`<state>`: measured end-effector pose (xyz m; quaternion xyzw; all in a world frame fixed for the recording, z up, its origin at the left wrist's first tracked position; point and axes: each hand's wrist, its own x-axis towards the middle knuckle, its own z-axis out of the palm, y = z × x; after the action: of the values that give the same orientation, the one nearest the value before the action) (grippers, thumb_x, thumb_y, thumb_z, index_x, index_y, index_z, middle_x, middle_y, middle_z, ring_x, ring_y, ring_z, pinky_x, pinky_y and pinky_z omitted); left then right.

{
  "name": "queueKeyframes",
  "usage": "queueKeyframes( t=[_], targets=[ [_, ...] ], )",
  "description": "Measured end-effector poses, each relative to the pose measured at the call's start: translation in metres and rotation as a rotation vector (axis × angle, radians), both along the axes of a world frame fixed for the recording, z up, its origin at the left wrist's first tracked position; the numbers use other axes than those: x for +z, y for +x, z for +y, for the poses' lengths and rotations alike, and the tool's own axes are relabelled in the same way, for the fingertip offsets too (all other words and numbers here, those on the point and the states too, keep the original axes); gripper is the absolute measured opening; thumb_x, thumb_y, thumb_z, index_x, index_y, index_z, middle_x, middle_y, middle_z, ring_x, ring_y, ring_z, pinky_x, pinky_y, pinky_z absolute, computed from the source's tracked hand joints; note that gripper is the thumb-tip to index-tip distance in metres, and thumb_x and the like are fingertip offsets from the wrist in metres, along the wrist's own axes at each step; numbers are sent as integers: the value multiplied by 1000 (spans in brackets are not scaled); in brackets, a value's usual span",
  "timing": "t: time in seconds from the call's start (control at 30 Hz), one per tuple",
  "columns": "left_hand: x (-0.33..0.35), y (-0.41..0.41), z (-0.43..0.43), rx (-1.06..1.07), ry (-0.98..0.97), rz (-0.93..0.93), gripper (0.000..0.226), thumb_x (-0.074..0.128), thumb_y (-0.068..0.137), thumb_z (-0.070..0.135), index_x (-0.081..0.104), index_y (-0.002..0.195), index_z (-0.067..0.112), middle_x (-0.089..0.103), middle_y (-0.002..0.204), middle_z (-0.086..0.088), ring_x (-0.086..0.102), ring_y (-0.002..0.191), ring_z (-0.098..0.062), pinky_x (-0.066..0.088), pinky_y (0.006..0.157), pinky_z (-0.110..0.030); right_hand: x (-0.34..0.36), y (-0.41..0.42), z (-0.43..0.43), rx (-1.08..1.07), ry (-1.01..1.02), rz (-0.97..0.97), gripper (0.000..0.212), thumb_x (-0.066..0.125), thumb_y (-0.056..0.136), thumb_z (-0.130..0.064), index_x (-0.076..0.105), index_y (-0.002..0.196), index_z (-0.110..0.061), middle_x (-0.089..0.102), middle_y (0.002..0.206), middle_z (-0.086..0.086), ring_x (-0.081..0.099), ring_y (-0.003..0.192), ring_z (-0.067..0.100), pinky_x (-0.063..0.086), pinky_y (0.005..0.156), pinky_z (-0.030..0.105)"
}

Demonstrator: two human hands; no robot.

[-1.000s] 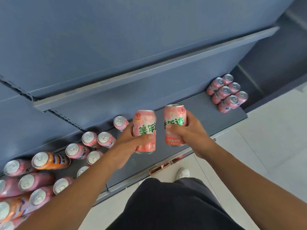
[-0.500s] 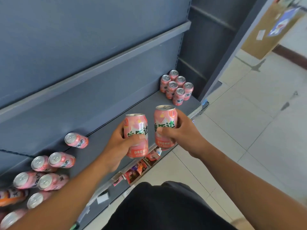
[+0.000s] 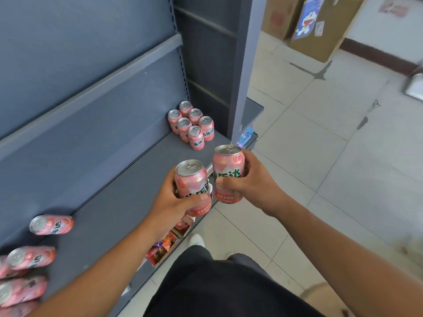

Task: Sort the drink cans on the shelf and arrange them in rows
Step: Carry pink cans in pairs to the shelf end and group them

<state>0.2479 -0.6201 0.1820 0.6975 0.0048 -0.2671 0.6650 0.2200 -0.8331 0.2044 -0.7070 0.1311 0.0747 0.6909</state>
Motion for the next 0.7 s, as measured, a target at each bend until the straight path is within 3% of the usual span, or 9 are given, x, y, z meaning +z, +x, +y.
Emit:
queueKeyframes(
  t=[0.1, 0.3, 0.4, 0.57, 0.7],
  targets=[
    [-10, 18, -14, -16, 34, -21, 64, 90, 60, 24, 61, 114, 44, 71, 110, 4, 68, 107, -22, 59, 89, -43, -5, 14, -17, -9, -22, 6, 55, 83, 77, -10, 52, 115, -32, 67, 102, -9, 66, 87, -2, 52, 65, 11],
    [-32, 67, -32, -26, 31, -7, 66, 92, 67, 13, 62, 119, 41, 70, 117, 0, 66, 112, -25, 56, 94, -50, -24, 65, -38, 46, -87, 37, 61, 83, 77, -14, 50, 125, -32, 66, 106, -12, 65, 95, 1, 52, 69, 12],
    [-43, 94, -41, -22, 41, 13, 68, 94, 64, 16, 62, 120, 38, 70, 116, 1, 66, 112, -25, 57, 93, -50, -35, 95, -46, 85, -121, 52, 65, 84, 76, -13, 49, 127, -33, 64, 108, -15, 63, 97, 0, 52, 71, 11],
    [-52, 131, -52, 19, 105, -2, 75, 94, 54, 28, 57, 117, 42, 68, 113, 11, 67, 108, -15, 60, 87, -38, -51, 142, -58, 165, -175, 92, 66, 84, 75, -13, 48, 124, -38, 62, 106, -23, 60, 102, -3, 53, 76, 14],
    [-60, 153, -57, 38, 177, -21, 74, 92, 64, 13, 51, 120, 38, 64, 110, 18, 63, 108, -5, 58, 86, -27, -64, 175, -67, 228, -219, 96, 65, 85, 76, -13, 47, 124, -36, 59, 110, -23, 55, 105, -10, 49, 78, 6]
  ],
)
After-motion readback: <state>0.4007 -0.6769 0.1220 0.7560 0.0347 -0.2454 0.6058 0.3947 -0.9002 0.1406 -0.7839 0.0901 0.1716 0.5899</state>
